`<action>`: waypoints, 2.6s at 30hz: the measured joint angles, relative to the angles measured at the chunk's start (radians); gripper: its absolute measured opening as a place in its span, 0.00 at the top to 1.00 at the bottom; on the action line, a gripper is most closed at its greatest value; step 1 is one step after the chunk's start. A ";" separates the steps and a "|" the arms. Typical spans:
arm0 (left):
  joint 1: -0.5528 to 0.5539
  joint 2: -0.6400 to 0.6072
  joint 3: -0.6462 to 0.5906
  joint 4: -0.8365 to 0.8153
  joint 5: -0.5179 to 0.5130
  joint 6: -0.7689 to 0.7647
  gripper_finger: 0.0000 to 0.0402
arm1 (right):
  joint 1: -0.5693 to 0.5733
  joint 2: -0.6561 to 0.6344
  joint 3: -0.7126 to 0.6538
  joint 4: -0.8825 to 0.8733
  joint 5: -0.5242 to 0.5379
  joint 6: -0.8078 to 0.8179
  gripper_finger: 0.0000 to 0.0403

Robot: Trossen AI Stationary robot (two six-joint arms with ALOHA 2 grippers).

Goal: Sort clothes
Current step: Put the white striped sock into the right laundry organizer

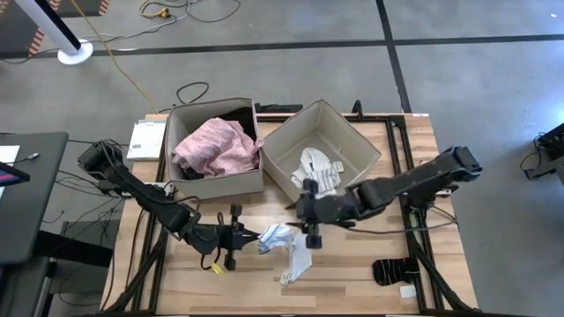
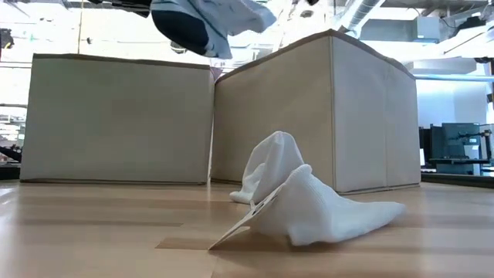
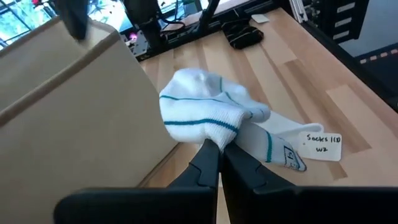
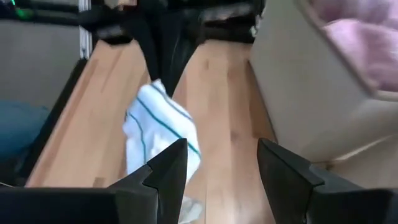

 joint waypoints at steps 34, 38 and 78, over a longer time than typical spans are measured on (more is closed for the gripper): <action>0.003 0.001 0.000 -0.019 0.004 -0.010 1.00 | -0.005 0.264 -0.001 0.291 -0.154 -0.020 0.72; 0.003 0.001 0.000 0.001 0.004 -0.009 1.00 | -0.013 0.265 -0.001 0.272 -0.211 -0.006 0.86; -0.090 0.010 0.000 -0.210 -0.018 -0.243 0.51 | -0.121 -0.220 0.013 -0.304 0.304 -0.025 1.00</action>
